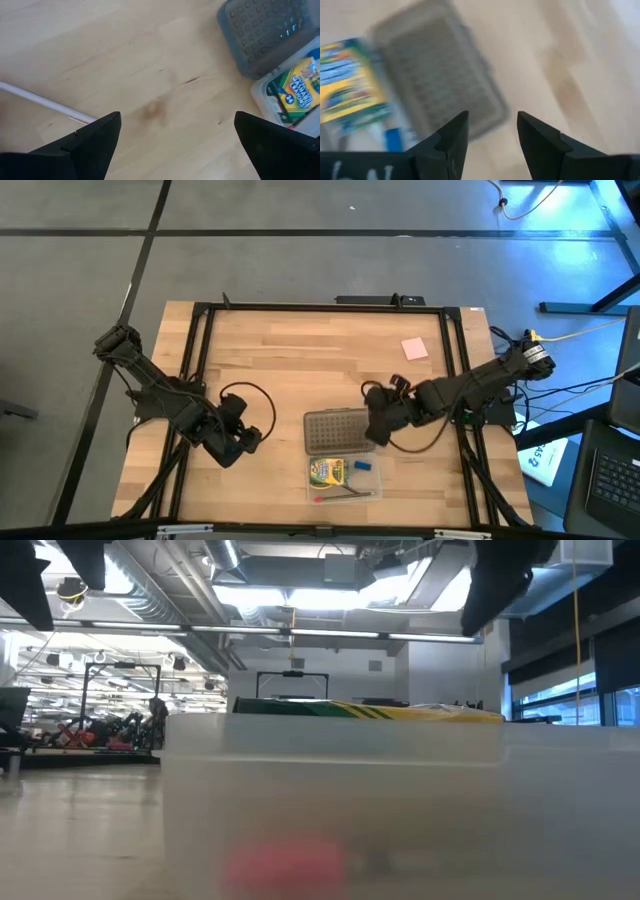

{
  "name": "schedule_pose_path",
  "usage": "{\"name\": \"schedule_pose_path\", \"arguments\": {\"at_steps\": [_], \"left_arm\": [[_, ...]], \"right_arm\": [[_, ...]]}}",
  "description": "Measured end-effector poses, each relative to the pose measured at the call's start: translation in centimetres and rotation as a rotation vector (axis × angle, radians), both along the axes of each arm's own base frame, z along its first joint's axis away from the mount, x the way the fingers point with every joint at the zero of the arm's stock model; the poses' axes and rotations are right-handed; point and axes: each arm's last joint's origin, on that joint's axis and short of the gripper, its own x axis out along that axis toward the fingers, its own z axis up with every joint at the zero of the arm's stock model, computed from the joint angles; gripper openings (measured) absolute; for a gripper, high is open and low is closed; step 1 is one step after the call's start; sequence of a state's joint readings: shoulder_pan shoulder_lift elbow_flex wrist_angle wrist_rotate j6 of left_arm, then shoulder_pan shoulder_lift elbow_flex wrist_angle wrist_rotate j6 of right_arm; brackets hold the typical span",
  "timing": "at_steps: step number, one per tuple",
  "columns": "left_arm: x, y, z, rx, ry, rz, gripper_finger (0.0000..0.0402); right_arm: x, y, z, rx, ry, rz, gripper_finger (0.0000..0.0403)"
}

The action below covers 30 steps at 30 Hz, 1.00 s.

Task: Pack school essentials
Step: Put the pink sticky note into the supply box

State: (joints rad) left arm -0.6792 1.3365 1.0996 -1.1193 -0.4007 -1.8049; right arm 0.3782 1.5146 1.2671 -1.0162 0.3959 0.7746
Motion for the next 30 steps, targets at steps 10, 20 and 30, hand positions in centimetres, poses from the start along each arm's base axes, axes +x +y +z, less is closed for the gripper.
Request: {"name": "schedule_pose_path", "arguments": {"at_steps": [10, 20, 30], "left_arm": [[1.1, 2.5, -0.1, 0.043, 0.067, 0.036, 0.0383], [4.6, 7.2, 0.3, 0.276, 0.071, -0.308, 0.0383], [8.9, 10.7, 2.5, 0.619, -0.144, -0.733, 0.0383]], "right_arm": [[-1.9, -7.4, -0.2, -0.001, 0.322, -0.300, 0.0168], [-3.0, -12.0, -0.2, 0.047, 0.457, -0.424, 0.0168], [-3.6, -14.5, -0.1, 0.041, 0.521, -0.408, 0.0168]]}}
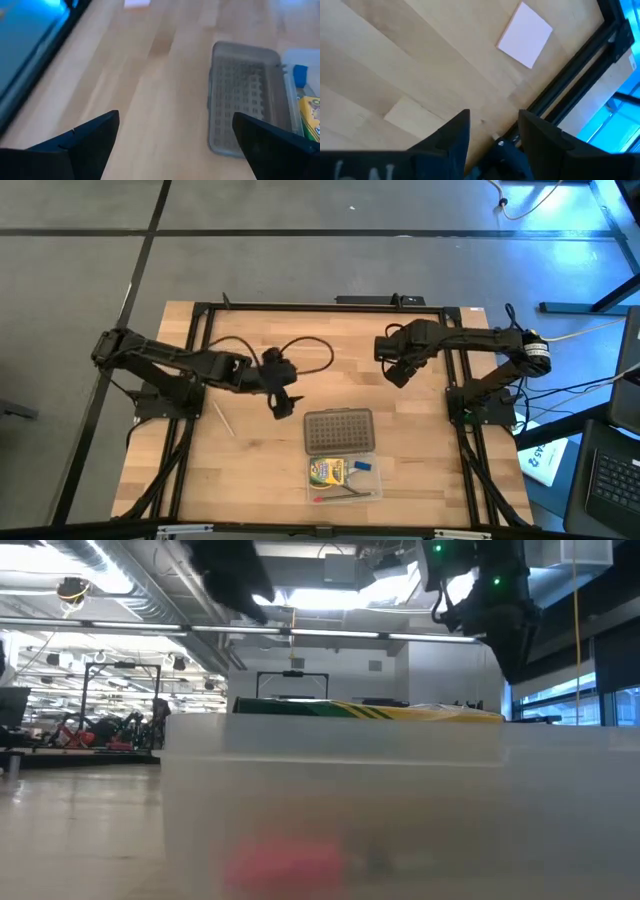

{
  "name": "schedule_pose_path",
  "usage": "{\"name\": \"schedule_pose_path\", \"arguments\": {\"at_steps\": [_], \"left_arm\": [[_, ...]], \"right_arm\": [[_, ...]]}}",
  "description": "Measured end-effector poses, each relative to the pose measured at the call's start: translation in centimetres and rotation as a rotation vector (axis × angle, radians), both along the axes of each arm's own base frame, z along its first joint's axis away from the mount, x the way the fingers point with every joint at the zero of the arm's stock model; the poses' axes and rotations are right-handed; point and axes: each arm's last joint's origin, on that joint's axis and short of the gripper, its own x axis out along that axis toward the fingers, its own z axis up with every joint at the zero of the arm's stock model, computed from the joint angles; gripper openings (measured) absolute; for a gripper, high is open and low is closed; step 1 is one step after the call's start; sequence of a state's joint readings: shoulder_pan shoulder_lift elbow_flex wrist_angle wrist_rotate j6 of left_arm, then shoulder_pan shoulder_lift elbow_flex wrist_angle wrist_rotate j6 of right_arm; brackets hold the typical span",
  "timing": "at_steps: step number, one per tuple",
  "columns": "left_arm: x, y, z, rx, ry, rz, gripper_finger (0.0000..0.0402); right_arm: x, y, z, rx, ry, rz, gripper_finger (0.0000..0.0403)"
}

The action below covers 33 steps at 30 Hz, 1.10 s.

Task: Pack school essentials
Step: Put the pink sticky note into the supply box

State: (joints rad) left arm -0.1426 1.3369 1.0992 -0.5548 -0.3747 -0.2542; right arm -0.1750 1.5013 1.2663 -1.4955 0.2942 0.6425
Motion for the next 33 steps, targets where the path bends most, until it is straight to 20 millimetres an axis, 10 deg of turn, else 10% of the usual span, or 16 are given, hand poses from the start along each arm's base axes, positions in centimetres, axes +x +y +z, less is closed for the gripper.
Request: {"name": "schedule_pose_path", "arguments": {"at_steps": [14, 33], "left_arm": [[0.9, 3.9, 0.8, 0.169, -0.021, -0.136, 0.0383], [0.9, 4.5, 0.8, 0.170, -0.020, -0.118, 0.0383]], "right_arm": [[-0.5, -2.3, 0.0, -0.020, -0.004, -0.076, 0.0168], [0.3, -2.6, -0.2, -0.071, -0.156, -0.317, 0.0168]]}}
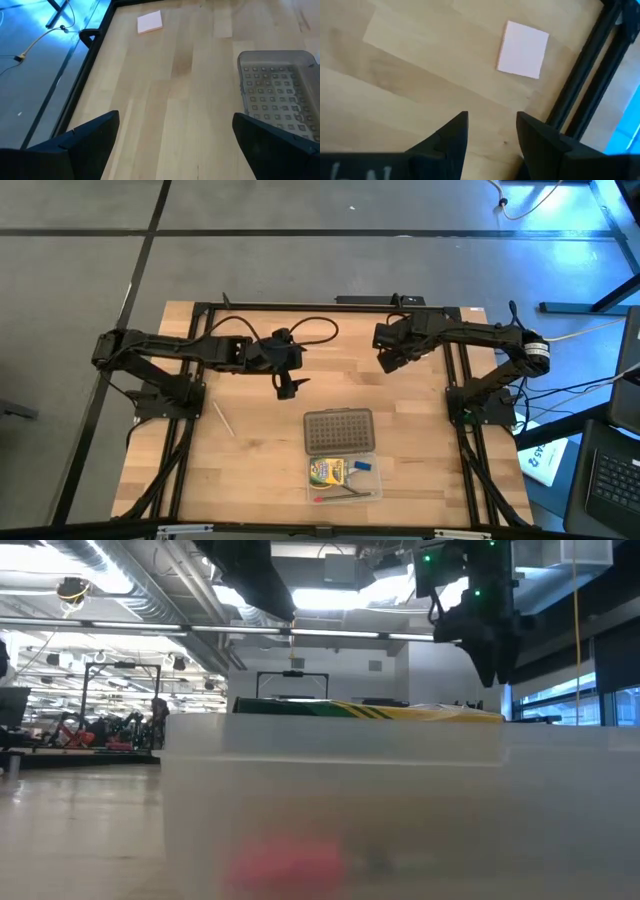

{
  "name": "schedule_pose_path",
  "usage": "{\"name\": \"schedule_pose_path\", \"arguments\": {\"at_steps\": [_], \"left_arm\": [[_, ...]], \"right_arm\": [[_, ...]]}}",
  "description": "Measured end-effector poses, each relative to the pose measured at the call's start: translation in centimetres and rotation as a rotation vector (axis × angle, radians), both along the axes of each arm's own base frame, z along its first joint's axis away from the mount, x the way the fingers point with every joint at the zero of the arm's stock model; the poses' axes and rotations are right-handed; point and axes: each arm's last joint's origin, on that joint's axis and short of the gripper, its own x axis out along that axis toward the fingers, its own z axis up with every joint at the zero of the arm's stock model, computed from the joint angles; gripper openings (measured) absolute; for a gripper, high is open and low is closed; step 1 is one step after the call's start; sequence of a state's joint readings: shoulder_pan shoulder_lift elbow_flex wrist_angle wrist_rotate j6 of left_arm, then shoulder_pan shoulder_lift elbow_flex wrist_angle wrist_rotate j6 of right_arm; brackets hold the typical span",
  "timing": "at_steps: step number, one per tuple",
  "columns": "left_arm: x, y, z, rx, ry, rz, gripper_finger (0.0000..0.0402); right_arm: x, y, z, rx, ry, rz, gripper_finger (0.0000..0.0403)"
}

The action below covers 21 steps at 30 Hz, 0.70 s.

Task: Pack school essentials
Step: Put the pink sticky note into the supply box

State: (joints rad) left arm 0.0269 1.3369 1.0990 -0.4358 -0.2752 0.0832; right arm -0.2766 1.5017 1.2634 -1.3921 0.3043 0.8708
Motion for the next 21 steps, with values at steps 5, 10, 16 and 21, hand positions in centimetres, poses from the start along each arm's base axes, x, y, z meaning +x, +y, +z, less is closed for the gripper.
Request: {"name": "schedule_pose_path", "arguments": {"at_steps": [5, 10, 16, 21], "left_arm": [[0.0, 0.0, 0.0, 0.000, 0.000, 0.001, 0.0383], [0.0, 0.0, 0.0, -0.001, -0.001, 0.001, 0.0383], [0.0, 0.0, 0.0, -0.001, -0.001, 0.001, 0.0383], [0.0, 0.0, 0.0, -0.001, -0.001, 0.001, 0.0383]], "right_arm": [[-1.1, -0.6, -1.0, -0.001, 0.084, -0.045, 0.0168], [-1.9, -1.1, -3.1, -0.006, 0.132, -0.066, 0.0168], [-3.0, -2.6, -6.6, -0.012, 0.120, -0.090, 0.0168], [-3.8, -3.7, -8.8, -0.057, 0.091, -0.129, 0.0168]]}}
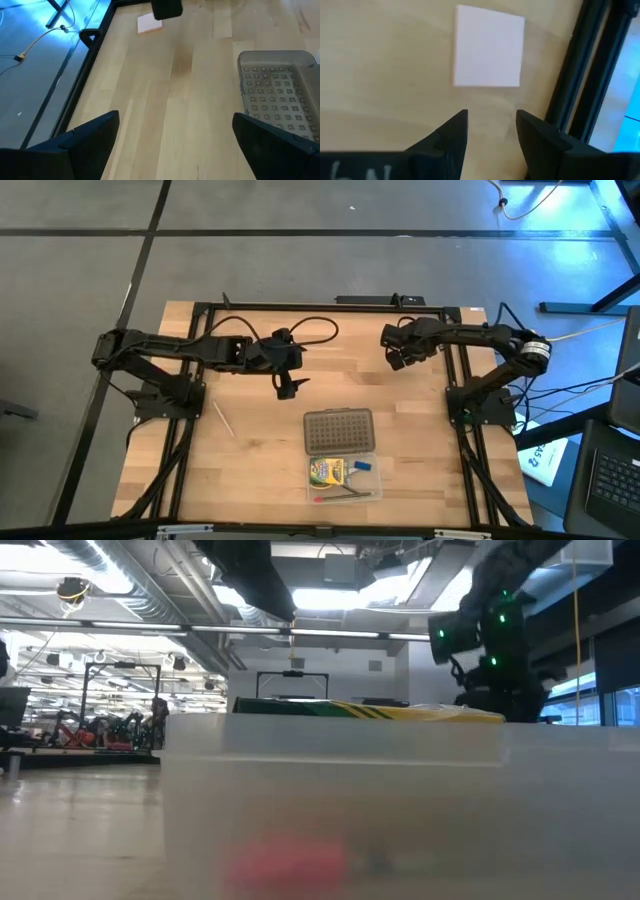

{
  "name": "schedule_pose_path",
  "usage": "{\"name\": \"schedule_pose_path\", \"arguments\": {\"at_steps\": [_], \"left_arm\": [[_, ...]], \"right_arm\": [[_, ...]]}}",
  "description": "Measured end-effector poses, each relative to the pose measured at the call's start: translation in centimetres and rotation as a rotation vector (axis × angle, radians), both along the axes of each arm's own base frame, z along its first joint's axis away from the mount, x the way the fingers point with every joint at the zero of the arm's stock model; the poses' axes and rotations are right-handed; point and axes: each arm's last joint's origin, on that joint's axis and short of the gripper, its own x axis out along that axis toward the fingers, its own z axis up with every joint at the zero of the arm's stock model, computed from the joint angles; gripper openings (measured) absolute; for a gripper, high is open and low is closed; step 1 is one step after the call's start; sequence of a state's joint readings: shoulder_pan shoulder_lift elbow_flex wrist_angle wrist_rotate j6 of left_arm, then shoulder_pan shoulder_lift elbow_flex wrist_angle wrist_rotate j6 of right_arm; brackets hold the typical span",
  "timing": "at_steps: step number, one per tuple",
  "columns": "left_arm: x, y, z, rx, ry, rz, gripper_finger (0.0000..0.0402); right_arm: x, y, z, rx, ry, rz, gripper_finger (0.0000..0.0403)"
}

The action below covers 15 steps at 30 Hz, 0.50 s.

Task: Pack school essentials
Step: Put the pink sticky note into the supply box

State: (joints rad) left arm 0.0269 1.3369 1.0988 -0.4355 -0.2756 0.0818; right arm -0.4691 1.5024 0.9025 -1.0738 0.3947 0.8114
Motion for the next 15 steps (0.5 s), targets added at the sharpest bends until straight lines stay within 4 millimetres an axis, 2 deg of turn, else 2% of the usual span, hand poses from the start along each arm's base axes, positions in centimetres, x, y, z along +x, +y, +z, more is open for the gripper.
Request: {"name": "schedule_pose_path", "arguments": {"at_steps": [10, 15], "left_arm": [[0.0, 0.0, 0.0, 0.000, 0.000, 0.000, 0.0383], [0.0, 0.0, 0.0, 0.000, 0.000, 0.000, 0.0383]], "right_arm": [[-1.2, -1.8, -2.8, -0.081, -0.111, -0.106, 0.0168], [-1.2, -2.4, -3.4, -0.094, -0.147, -0.112, 0.0168]]}}
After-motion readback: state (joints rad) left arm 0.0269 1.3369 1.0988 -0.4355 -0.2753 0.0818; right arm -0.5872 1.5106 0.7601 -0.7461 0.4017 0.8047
